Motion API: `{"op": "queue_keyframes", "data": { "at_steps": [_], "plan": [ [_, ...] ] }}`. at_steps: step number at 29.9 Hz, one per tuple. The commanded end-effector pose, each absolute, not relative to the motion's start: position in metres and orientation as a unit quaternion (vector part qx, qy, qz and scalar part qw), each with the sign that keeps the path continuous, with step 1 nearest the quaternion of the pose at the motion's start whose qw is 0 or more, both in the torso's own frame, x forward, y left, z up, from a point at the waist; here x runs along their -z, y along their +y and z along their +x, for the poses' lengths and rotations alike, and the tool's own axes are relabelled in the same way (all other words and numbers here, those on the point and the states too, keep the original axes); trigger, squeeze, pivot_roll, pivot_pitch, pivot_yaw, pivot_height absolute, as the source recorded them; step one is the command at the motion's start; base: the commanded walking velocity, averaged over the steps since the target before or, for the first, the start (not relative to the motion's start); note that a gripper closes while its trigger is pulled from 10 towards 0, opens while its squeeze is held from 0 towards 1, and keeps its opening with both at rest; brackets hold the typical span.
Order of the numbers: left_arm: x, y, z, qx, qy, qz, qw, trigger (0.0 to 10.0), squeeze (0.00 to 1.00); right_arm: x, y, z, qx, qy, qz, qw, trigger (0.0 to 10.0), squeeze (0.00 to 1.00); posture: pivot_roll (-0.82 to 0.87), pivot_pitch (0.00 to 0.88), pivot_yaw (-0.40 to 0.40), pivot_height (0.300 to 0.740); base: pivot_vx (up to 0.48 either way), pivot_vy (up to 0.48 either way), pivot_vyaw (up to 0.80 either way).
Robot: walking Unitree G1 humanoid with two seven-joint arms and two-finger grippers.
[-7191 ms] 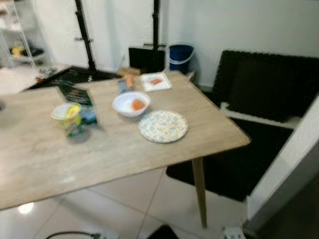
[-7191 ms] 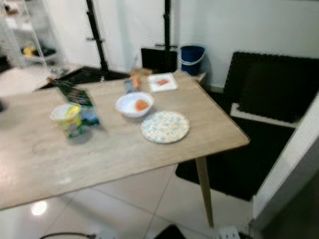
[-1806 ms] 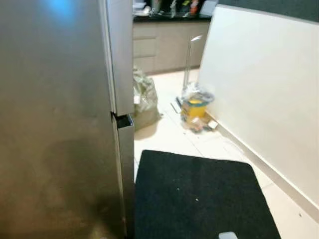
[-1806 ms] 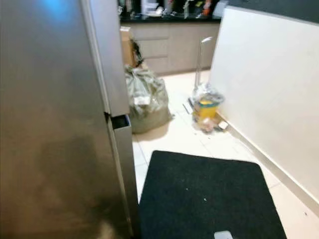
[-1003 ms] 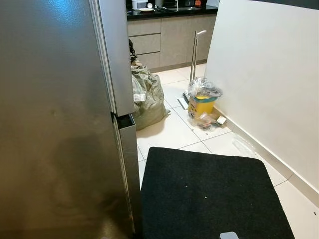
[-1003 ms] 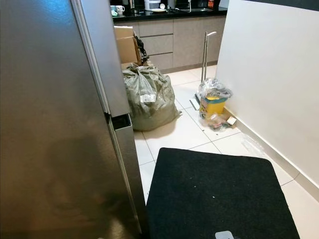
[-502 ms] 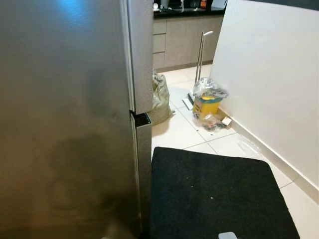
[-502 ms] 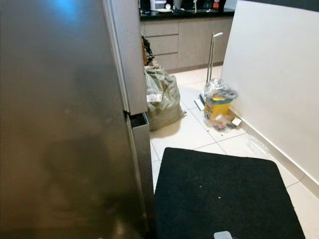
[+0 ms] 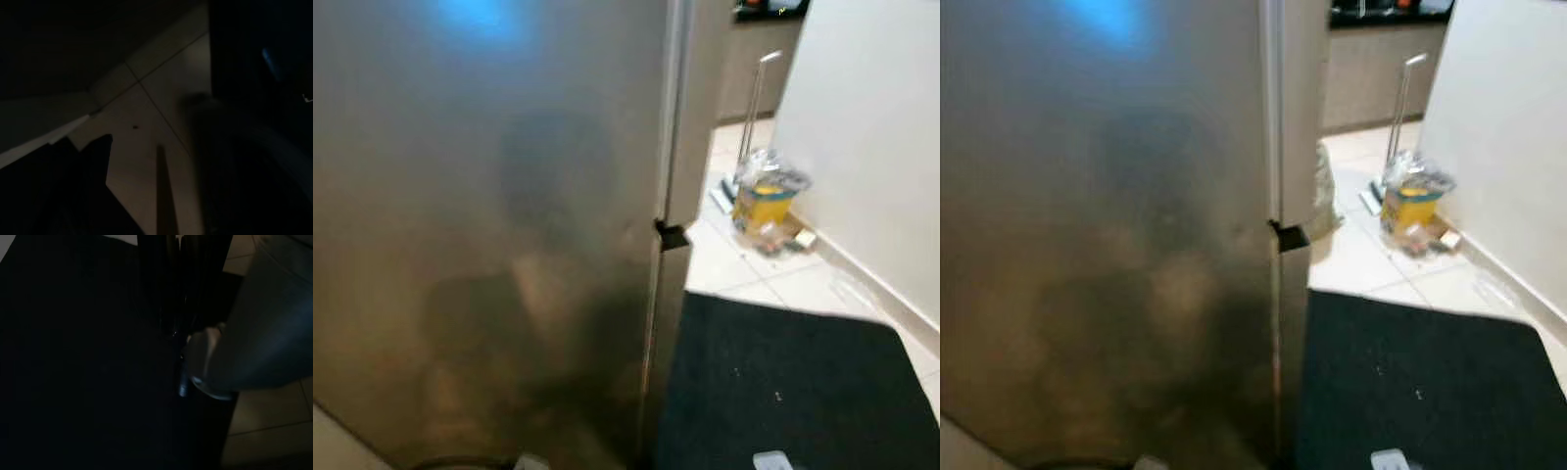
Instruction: Restocking fridge
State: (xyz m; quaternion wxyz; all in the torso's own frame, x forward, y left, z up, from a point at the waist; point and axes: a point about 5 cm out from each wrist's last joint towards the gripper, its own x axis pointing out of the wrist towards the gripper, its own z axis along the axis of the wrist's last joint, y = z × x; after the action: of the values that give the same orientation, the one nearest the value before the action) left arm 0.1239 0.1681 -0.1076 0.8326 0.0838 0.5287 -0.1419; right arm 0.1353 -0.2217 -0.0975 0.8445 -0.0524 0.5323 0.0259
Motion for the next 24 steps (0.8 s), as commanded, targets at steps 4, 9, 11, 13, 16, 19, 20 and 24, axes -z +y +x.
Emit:
{"op": "queue_keyframes", "data": {
  "at_steps": [4, 9, 11, 13, 16, 19, 20, 24],
  "plan": [
    [0.1117, 0.1722, 0.1101, 0.141, 0.551, 0.084, 0.818, 10.0, 0.00, 0.0992, -0.2184, 0.1324, -0.030, 0.536, -0.051, 0.842, 10.0, 0.00, -0.03, 0.006, 0.007, 0.740, 0.000, 0.000, 0.00],
    [0.1114, 0.1723, 0.1108, 0.142, 0.550, 0.085, 0.818, 10.0, 0.00, 0.0991, -0.2184, 0.1327, -0.031, 0.536, -0.052, 0.842, 10.0, 0.00, -0.03, 0.005, 0.006, 0.740, 0.000, 0.000, 0.00],
    [0.1114, 0.1721, 0.1110, 0.144, 0.550, 0.085, 0.818, 10.0, 0.00, 0.0990, -0.2185, 0.1328, -0.031, 0.536, -0.052, 0.842, 10.0, 0.00, -0.03, 0.004, 0.006, 0.740, 0.000, 0.000, 0.00],
    [0.1112, 0.1709, 0.1113, 0.154, 0.549, 0.086, 0.817, 10.0, 0.00, 0.0989, -0.2188, 0.1331, -0.030, 0.535, -0.053, 0.843, 10.0, 0.00, -0.03, 0.004, 0.006, 0.740, 0.000, -0.240, 0.00],
    [0.1115, 0.1706, 0.1106, 0.154, 0.550, 0.087, 0.816, 10.0, 0.00, 0.0988, -0.2190, 0.1332, -0.029, 0.535, -0.053, 0.843, 10.0, 0.00, -0.03, 0.005, 0.007, 0.740, 0.000, -0.480, 0.00],
    [0.1113, 0.1713, 0.1112, 0.146, 0.549, 0.083, 0.819, 10.0, 0.00, 0.0987, -0.2192, 0.1334, -0.027, 0.533, -0.052, 0.844, 10.0, 0.00, -0.03, 0.005, 0.007, 0.740, 0.000, -0.480, 0.00],
    [0.1113, 0.1713, 0.1112, 0.146, 0.549, 0.083, 0.819, 10.0, 0.00, 0.0987, -0.2192, 0.1334, -0.027, 0.533, -0.052, 0.844, 10.0, 0.00, -0.03, 0.005, 0.007, 0.740, 0.000, -0.480, 0.00],
    [0.1113, 0.1721, 0.1112, 0.139, 0.549, 0.081, 0.820, 10.0, 0.00, 0.0957, -0.2220, 0.1396, -0.018, 0.518, -0.048, 0.854, 10.0, 0.00, -0.03, 0.005, 0.007, 0.740, 0.000, 0.000, 0.00]
  ]
}}
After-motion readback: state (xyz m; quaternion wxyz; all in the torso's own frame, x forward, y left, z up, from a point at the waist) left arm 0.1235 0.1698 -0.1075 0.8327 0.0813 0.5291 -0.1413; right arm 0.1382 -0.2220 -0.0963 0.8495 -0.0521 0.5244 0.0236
